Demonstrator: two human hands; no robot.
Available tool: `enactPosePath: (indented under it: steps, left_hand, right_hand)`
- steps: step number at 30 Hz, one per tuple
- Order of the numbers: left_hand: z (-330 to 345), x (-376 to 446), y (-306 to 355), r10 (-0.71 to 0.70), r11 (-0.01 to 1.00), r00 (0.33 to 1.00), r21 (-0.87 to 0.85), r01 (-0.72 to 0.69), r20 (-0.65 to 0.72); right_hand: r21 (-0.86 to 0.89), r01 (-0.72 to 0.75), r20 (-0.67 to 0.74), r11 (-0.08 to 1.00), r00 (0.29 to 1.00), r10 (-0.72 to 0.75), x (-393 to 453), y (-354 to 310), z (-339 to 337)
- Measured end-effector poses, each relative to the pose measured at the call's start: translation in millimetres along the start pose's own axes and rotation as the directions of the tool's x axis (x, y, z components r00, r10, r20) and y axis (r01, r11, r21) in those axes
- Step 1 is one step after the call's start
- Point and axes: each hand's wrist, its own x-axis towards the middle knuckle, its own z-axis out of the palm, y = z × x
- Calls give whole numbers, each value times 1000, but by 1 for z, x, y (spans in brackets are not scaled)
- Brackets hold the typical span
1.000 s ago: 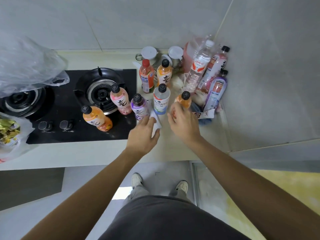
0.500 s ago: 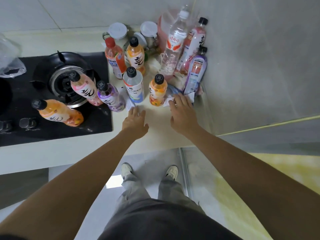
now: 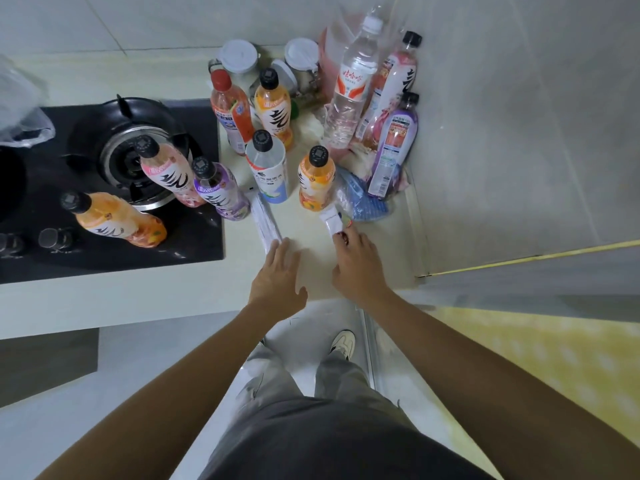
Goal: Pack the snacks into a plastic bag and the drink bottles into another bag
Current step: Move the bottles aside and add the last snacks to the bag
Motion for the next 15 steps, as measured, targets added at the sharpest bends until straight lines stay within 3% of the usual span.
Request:
enactPosePath:
  steps: [6,11,15]
  left_hand:
    - [4,-14,2,42,999,999,1,-42,-31]
    - [-24,15,-2,-63,997,988,37,69,-139]
    - [-29,36,-13,-139,987,989,73,143,-48]
  right_hand:
    - [95,-41,-1,995,999,41,6,-9,6]
    - [85,-13,3,996,1000,13,26,-3,6]
    - [47,-9,-11,999,1000,9,26,-3,19]
